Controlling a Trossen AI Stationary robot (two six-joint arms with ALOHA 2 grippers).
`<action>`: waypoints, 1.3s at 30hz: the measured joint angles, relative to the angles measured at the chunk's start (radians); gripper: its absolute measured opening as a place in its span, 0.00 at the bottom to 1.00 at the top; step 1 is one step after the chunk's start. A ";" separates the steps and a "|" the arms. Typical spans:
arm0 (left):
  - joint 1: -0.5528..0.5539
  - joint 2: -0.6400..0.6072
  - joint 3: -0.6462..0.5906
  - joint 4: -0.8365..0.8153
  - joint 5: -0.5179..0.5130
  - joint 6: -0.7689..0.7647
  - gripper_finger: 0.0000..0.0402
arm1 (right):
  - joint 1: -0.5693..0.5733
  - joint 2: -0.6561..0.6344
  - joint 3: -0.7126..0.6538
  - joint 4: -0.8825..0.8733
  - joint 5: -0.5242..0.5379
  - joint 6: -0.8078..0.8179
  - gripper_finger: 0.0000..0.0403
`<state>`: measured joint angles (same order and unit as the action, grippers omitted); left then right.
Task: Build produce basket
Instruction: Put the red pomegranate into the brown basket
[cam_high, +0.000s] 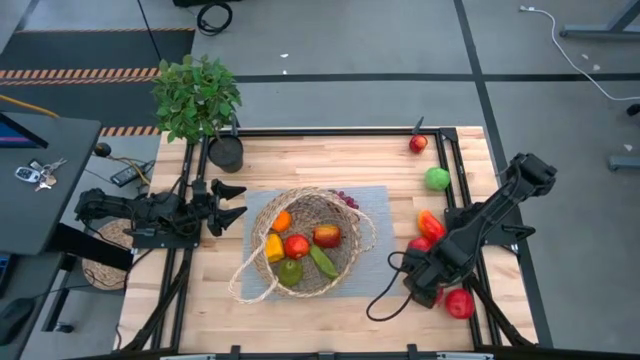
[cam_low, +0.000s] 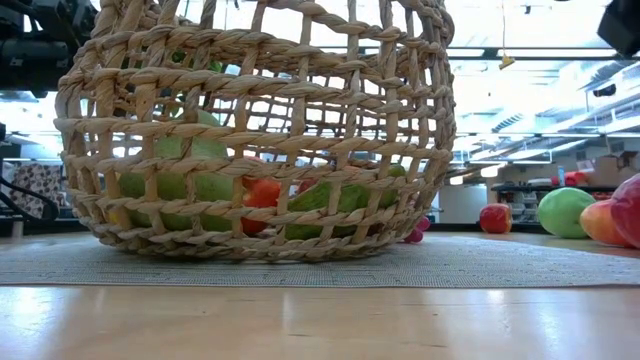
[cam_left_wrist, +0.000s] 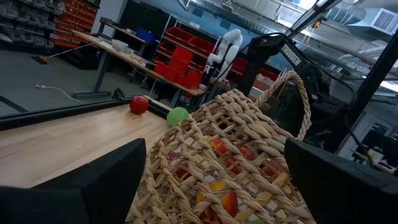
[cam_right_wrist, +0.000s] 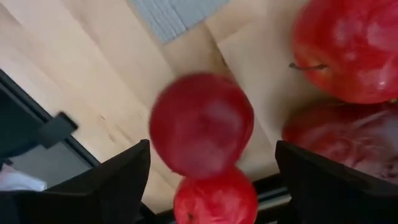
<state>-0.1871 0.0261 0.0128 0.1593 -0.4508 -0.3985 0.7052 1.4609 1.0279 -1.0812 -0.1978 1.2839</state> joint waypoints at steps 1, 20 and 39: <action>0.000 0.000 0.000 0.000 0.000 0.000 0.97 | 0.000 0.009 0.000 0.000 -0.010 0.000 0.87; 0.000 0.000 0.000 0.000 0.000 0.000 0.97 | 0.001 0.137 0.000 0.086 -0.075 0.059 0.99; 0.000 0.000 0.000 0.000 0.000 0.000 0.97 | 0.001 0.353 -0.001 0.041 -0.251 -0.143 0.96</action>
<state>-0.1873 0.0261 0.0128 0.1593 -0.4511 -0.3988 0.7059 1.8135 1.0271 -1.0399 -0.4486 1.1408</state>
